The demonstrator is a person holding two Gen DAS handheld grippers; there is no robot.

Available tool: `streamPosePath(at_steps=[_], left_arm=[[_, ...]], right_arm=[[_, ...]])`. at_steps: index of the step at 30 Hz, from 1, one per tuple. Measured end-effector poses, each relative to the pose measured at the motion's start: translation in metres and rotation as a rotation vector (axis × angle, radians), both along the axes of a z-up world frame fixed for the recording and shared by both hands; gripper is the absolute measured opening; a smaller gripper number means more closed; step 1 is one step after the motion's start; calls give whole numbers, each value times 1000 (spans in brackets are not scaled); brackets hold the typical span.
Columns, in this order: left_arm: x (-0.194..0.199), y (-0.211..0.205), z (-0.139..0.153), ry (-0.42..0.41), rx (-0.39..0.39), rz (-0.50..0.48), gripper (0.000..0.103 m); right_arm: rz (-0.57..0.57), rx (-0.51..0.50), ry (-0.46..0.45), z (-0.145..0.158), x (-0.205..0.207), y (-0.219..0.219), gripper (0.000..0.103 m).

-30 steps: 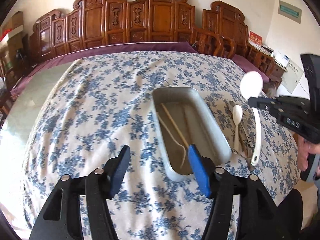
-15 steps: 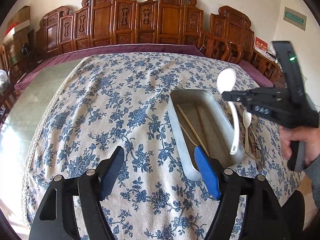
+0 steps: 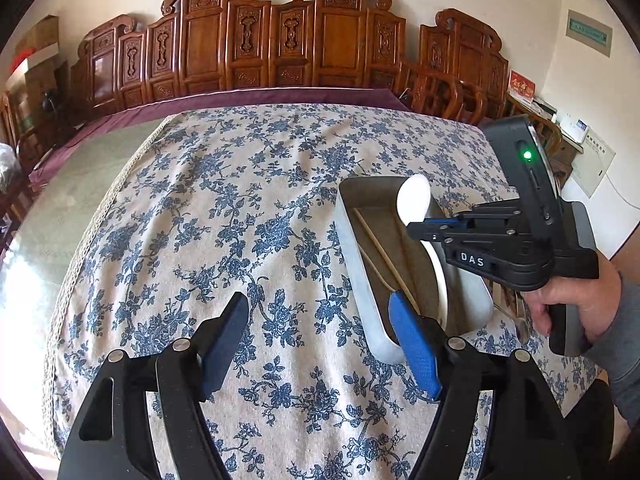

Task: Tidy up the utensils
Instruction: 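Lower the white spoon into the grey tray and open the right tool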

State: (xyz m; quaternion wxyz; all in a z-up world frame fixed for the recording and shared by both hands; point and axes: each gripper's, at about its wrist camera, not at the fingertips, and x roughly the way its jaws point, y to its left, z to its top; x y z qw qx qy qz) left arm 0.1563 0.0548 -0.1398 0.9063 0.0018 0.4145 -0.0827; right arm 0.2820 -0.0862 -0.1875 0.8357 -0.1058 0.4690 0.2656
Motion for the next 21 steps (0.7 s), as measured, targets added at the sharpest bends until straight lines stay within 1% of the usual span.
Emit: streamPosePath(at_steps=[3,4,7,8,12,15,18,21], left_arm=[[0,-1,-1,2,6,-2,70],[0,-2,-1,3,8,-2,70],[0,-5,-1,2,15,-5,70],[1,-6,-1,1,17,-8,70],[1,-11,-1,-2,21,-13,70],[1,-16,-1,-3,18,-21,70],[0,-23,0,-6,19,-35,70],[2,-29,-1,-6,20,-46,70]], right_arm=[[7,2,6,-1,0,1,6],[6,8,6,-1,-1,0,8],[-1,45,-7,7,-2,-7,23],[-4,55,-12,10,-2,-10,26],[-23,108,-47,32,-9,-28,26],[-61,160,-70,47,-16,-56,26],[-102,152,-65,45,-11,-77,26],[-152,140,-27,30,1,-98,26]])
